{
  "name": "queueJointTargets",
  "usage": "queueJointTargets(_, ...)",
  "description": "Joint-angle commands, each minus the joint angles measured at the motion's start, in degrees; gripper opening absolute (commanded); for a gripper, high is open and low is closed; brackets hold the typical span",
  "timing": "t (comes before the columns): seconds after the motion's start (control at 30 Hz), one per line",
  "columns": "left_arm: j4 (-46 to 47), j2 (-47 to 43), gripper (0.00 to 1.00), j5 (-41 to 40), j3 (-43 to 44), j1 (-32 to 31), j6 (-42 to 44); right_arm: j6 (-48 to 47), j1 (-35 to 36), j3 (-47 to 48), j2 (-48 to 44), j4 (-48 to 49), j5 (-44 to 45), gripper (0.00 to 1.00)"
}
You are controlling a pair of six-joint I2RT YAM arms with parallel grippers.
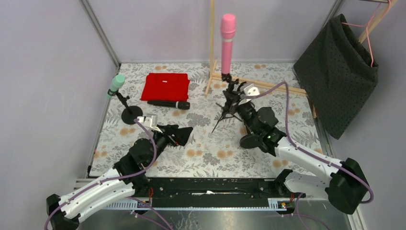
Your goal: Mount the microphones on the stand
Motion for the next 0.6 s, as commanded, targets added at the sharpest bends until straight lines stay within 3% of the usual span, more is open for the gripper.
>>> queueJointTargets(0.0, 1.3, -0.3, 0.99, -1.0, 0.0, 0.2, -0.3, 1.0, -6.4, 5.8, -5.4, 2.7, -2.1, 0.0)
queueJointTargets(0.57, 1.3, 1.1, 0.99, 0.6, 0.6, 0.2, 0.1, 4.0, -32.8, 5.7, -10.2, -1.8, -5.5, 0.0)
